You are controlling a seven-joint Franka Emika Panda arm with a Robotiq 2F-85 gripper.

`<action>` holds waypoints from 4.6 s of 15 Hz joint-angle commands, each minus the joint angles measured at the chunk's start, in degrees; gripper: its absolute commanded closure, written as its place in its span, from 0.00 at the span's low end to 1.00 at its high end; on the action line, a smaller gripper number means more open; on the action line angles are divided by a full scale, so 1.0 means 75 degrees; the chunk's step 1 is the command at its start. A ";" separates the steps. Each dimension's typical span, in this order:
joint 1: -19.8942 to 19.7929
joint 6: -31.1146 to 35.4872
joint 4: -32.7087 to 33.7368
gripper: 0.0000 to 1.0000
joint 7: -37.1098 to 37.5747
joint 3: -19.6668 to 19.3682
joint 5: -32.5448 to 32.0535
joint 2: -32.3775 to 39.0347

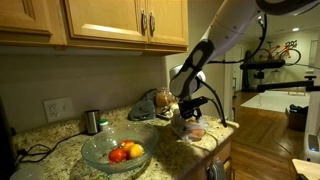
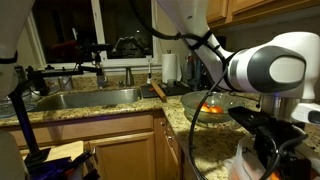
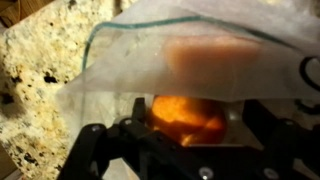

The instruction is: Pick a peach from the bag and place it in the bowl

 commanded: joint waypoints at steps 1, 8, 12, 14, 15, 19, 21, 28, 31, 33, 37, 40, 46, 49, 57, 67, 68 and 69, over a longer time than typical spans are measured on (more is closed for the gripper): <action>0.0120 -0.0185 0.0407 0.00 0.0100 0.0106 -0.0081 0.0003; 0.0194 -0.0360 0.1078 0.00 0.0108 0.0194 -0.0047 0.0237; 0.0194 -0.0487 0.1285 0.00 0.0121 0.0196 -0.0052 0.0327; 0.0194 -0.0603 0.1354 0.00 0.0119 0.0187 -0.0063 0.0373; 0.0197 -0.0672 0.1341 0.00 0.0144 0.0179 -0.0065 0.0360; 0.0179 -0.0939 0.1288 0.00 0.0176 0.0169 -0.0058 0.0279; 0.0173 -0.0965 0.1229 0.00 0.0176 0.0163 -0.0067 0.0215; 0.0129 -0.0983 0.0998 0.00 0.0178 0.0095 -0.0084 0.0041; 0.0104 -0.1052 0.0955 0.00 0.0191 0.0069 -0.0085 0.0003; 0.0080 -0.1111 0.0961 0.00 0.0191 0.0076 -0.0082 0.0006; 0.0084 -0.1232 0.0995 0.00 0.0224 0.0093 -0.0076 0.0037; 0.0084 -0.1335 0.1015 0.00 0.0243 0.0098 -0.0071 0.0051; 0.0074 -0.1533 0.1058 0.26 0.0259 0.0097 -0.0075 0.0078; 0.0076 -0.1555 0.1074 0.48 0.0271 0.0092 -0.0084 0.0082; 0.0082 -0.1589 0.1095 0.65 0.0280 0.0092 -0.0090 0.0043; 0.0218 -0.1428 0.0845 0.65 0.0291 0.0118 -0.0144 -0.0363; 0.0231 -0.1429 0.0841 0.65 0.0294 0.0122 -0.0150 -0.0395; 0.0244 -0.1429 0.0837 0.65 0.0294 0.0127 -0.0154 -0.0433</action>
